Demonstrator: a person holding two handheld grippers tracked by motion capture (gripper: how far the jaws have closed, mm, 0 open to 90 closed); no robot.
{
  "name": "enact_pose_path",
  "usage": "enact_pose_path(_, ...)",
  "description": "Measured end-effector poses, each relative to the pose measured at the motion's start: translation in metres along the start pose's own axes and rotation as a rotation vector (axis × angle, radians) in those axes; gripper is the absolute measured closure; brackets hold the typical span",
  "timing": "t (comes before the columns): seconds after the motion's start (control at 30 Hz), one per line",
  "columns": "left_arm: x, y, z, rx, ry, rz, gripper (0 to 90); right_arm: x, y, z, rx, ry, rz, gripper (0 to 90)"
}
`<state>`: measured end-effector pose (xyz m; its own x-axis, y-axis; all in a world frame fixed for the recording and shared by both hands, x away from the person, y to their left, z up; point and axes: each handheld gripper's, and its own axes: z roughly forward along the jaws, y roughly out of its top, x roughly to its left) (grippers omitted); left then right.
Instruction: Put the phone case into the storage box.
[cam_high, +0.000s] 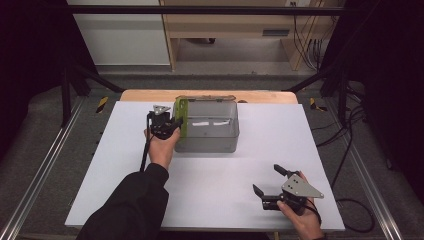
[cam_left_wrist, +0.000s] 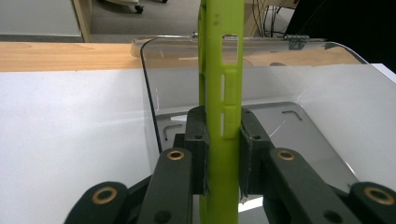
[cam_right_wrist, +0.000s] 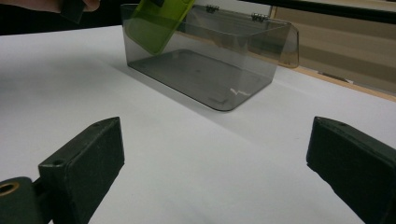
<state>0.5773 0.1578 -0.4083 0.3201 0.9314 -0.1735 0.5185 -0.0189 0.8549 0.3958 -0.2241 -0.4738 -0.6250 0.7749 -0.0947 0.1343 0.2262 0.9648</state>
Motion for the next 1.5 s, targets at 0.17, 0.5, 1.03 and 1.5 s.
enact_pose_path(0.17, -0.0005, -0.0003, 0.0008, 0.000, -0.001, 0.000, 77.2, -0.0001, 0.0000, -0.0002, 0.000, 0.001, 0.001, 4.2)
enact_pose_path(0.5, -0.0008, -0.0007, 0.0015, 0.002, -0.005, -0.006, 77.1, -0.0003, -0.0002, -0.0002, 0.002, 0.003, 0.004, 4.0)
enact_pose_path(1.03, -0.0029, -0.0020, 0.0040, 0.003, -0.019, -0.027, 77.2, 0.0005, -0.0001, 0.0001, 0.006, 0.005, 0.001, 3.9)
enact_pose_path(1.5, -0.0010, -0.0020, 0.0057, 0.008, -0.026, -0.062, 77.1, 0.0003, -0.0001, 0.0001, 0.007, 0.003, 0.002, 3.8)
